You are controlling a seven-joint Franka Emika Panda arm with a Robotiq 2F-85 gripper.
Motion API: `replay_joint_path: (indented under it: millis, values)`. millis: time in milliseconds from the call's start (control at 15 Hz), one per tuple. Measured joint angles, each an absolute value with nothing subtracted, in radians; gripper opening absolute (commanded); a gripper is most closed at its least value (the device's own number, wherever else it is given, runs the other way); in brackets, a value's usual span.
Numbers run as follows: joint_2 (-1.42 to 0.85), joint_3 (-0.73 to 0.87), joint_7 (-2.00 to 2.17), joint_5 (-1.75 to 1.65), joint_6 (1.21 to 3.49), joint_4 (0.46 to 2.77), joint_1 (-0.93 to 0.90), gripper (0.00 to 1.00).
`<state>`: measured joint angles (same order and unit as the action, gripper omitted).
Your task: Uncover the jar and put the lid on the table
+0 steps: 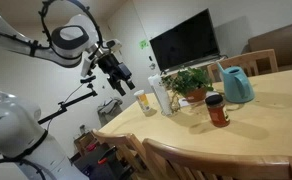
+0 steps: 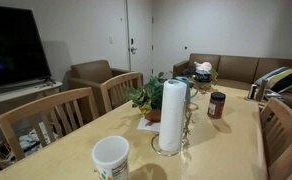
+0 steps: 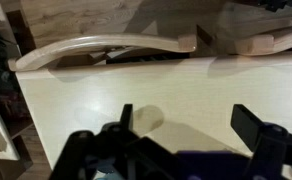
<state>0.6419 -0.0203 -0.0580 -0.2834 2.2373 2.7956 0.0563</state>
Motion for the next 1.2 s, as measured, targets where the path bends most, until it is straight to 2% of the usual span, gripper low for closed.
replay_joint_path:
  millis: [667, 1200]
  values:
    - [0.619, 0.032, -0.004, -0.269, 2.237, 2.711, 0.103, 1.0]
    - [0.418, 0.047, 0.128, -0.259, 2.345, 2.545, 0.157, 1.0]
